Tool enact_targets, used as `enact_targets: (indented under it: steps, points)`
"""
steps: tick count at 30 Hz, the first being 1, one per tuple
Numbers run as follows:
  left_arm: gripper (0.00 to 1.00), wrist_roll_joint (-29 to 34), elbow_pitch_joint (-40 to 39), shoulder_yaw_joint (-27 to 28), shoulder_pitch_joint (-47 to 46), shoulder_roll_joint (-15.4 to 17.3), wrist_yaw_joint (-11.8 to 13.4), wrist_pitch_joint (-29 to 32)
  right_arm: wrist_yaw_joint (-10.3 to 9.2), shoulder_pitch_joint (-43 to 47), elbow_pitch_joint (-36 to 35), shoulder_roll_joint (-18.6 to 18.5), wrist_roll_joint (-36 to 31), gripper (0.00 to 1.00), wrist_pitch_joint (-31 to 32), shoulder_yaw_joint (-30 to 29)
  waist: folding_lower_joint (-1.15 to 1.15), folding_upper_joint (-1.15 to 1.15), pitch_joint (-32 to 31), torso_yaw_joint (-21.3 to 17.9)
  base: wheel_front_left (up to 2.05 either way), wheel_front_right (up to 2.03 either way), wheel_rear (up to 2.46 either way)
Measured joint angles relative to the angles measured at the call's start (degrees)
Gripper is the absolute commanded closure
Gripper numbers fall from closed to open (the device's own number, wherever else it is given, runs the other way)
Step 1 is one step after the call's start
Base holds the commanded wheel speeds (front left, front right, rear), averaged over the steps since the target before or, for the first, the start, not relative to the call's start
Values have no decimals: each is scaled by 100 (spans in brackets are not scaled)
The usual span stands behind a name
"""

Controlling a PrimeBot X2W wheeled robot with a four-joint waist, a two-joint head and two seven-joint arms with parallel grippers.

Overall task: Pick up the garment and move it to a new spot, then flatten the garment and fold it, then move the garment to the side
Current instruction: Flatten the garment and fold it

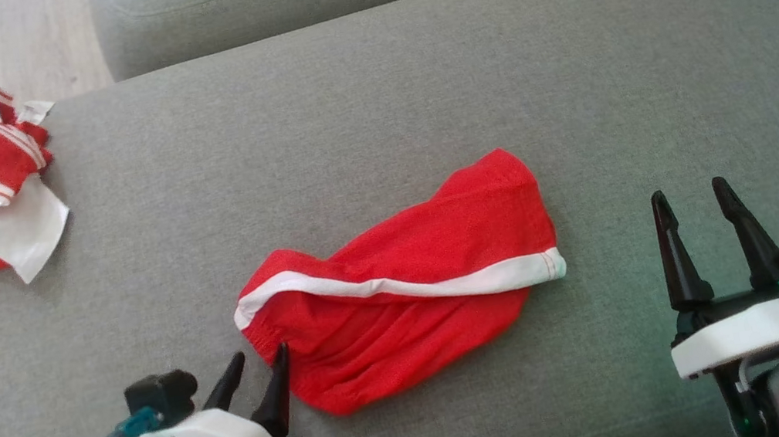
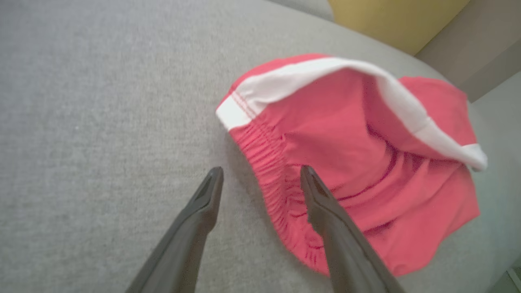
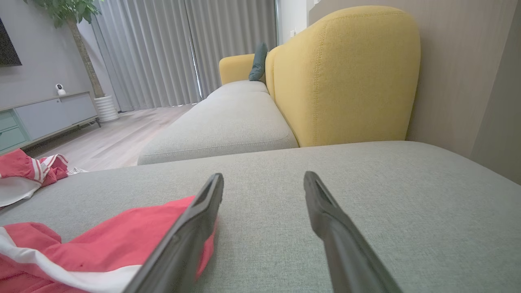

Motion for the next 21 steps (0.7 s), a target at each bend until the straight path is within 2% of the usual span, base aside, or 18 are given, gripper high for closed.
enact_targets:
  steps: [2, 6, 13, 17, 21]
  points:
    - [0, 0, -175, 130, 52, -33, 35, -111, 0, 1, 1, 0, 0, 0, 0, -9, 0, 0, -30, 46, 0, 0, 0]
    - [0, 65, -590, 417, 157, -74, 258, -212, 0, 4, 1, 0, -46, 0, 0, -13, 0, 0, -110, 138, 0, 0, 0]
    - [0, 856, -1535, 1138, 360, -324, 665, -259, 0, 5, 7, 0, -76, 0, 0, -1, 0, 0, -285, 263, 0, 0, 0]
    - [0, 1405, -1767, 1352, 696, -514, 722, -259, 0, 4, 14, 0, -98, 0, 0, 26, 0, 0, -366, 310, 0, 0, 0]
    - [0, 1679, -1777, 1512, 925, -626, 719, -259, 0, 4, 36, 0, -98, 0, 0, 32, 0, 0, -403, 340, 0, 0, 0]
